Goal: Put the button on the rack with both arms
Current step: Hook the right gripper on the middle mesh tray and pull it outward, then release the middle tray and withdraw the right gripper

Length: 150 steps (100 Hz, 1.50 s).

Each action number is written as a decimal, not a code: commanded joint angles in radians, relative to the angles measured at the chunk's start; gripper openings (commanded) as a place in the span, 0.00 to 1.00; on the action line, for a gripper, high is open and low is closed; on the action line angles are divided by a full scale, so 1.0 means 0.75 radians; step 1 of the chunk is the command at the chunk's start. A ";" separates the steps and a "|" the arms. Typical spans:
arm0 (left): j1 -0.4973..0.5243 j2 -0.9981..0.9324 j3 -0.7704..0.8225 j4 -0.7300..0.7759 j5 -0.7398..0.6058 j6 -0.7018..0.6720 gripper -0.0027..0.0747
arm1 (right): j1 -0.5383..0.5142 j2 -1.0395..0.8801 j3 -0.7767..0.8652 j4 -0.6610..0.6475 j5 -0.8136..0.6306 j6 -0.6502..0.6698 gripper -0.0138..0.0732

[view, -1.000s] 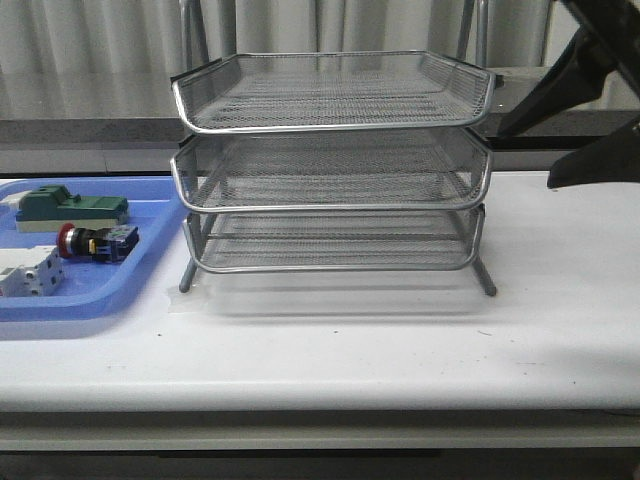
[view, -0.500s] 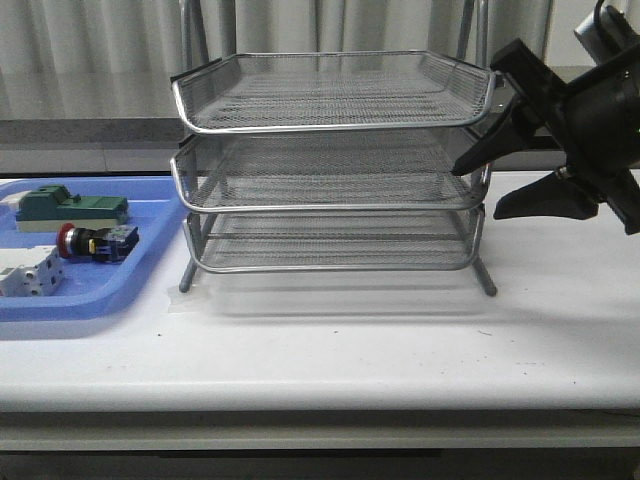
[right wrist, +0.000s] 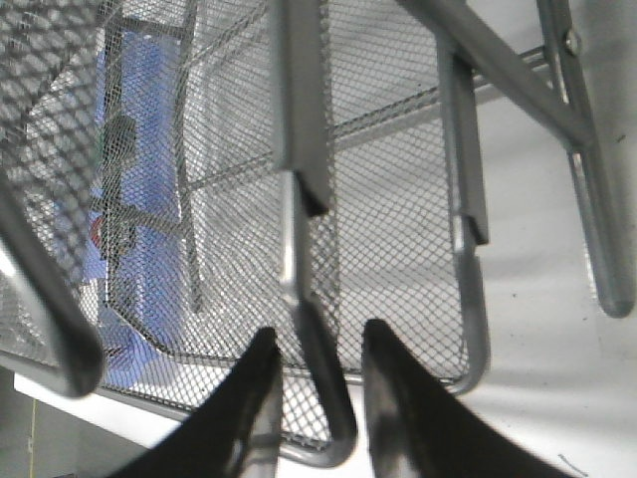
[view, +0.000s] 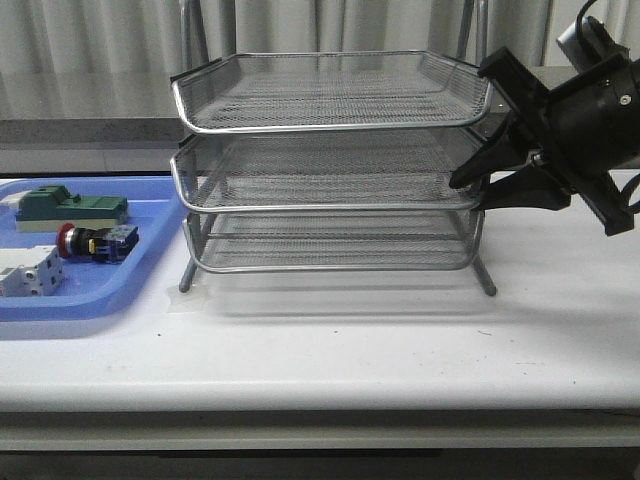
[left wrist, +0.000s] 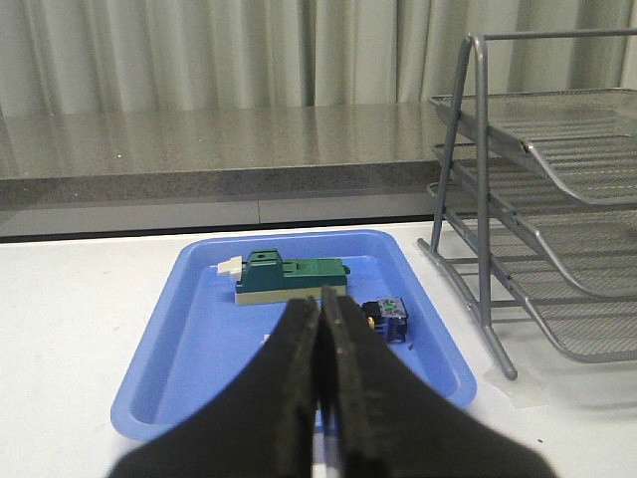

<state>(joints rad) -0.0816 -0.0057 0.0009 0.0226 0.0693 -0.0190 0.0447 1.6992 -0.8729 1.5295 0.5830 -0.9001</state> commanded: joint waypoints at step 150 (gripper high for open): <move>0.004 -0.041 0.062 -0.001 -0.110 -0.014 0.01 | -0.006 -0.581 0.503 -0.204 -0.090 -0.025 0.66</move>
<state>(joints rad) -0.0816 -0.0057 0.0009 0.0226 0.0693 -0.0190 0.0481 1.3175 -0.4794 1.3848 0.5240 -0.9203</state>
